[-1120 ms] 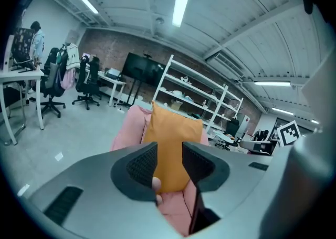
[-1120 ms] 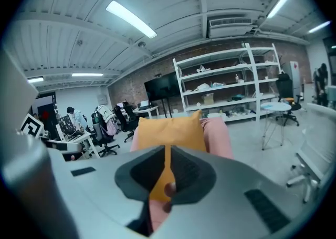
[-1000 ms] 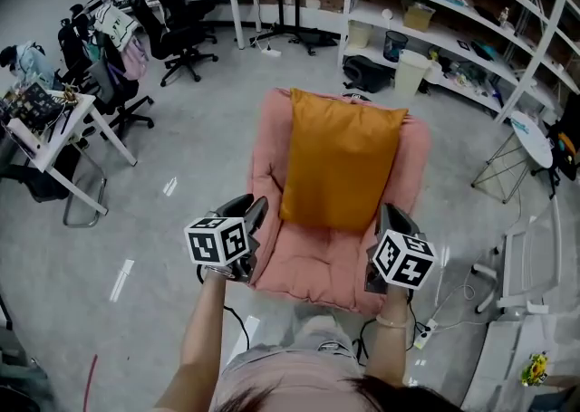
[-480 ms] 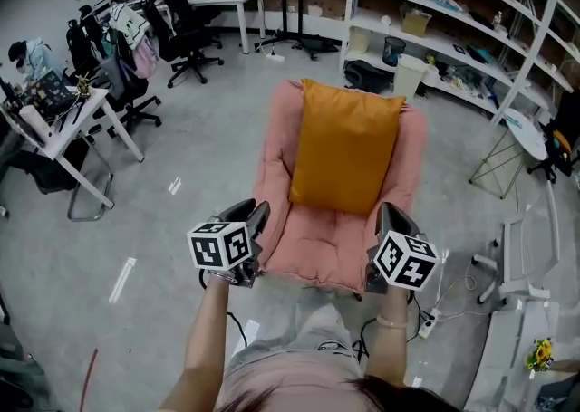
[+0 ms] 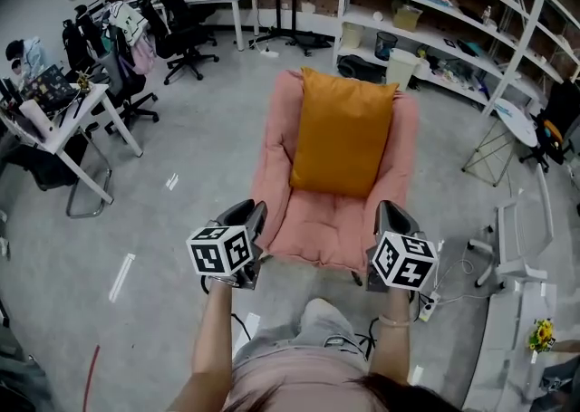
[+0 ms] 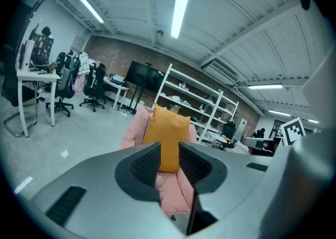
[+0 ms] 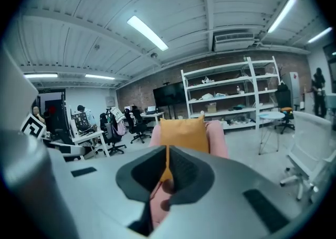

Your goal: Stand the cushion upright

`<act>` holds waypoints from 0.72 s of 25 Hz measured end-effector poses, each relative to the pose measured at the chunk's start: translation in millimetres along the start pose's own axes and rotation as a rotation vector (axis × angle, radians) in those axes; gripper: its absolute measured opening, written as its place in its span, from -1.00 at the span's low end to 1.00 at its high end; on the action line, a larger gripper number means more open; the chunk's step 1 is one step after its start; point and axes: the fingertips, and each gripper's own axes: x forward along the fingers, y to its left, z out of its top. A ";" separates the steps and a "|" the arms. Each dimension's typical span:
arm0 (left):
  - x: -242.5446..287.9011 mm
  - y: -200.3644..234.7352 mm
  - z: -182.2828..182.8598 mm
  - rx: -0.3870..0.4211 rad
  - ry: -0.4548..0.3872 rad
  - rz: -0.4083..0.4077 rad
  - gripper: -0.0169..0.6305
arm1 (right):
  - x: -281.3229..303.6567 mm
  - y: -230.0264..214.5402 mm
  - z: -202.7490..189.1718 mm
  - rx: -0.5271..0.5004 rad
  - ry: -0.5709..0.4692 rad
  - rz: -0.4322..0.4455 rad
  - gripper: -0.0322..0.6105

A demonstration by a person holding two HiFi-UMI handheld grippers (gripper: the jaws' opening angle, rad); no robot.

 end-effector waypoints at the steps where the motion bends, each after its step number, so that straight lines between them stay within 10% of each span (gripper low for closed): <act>1: -4.8 -0.8 -0.4 -0.001 -0.009 0.005 -0.62 | -3.9 2.0 -0.3 -0.005 -0.004 0.005 -0.81; 18: -59.4 -33.0 -29.8 -0.005 -0.010 0.026 -0.70 | -66.7 19.7 0.4 -0.015 -0.099 0.105 -0.84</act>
